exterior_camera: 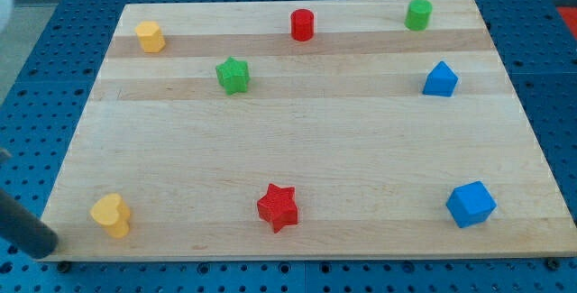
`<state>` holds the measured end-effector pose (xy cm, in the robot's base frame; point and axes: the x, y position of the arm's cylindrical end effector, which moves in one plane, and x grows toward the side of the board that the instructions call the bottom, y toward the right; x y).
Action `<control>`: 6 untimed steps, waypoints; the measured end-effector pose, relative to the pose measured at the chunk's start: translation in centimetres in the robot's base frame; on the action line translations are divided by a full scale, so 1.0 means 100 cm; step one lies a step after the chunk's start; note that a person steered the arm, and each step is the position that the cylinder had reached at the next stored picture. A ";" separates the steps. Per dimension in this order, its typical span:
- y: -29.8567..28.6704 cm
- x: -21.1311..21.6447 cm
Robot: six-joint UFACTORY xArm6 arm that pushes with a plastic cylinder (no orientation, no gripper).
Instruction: Push the yellow heart towards left center of the board
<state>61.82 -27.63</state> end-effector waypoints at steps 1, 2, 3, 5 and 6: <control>0.040 0.000; 0.067 0.000; 0.069 0.000; 0.077 -0.115; 0.088 -0.188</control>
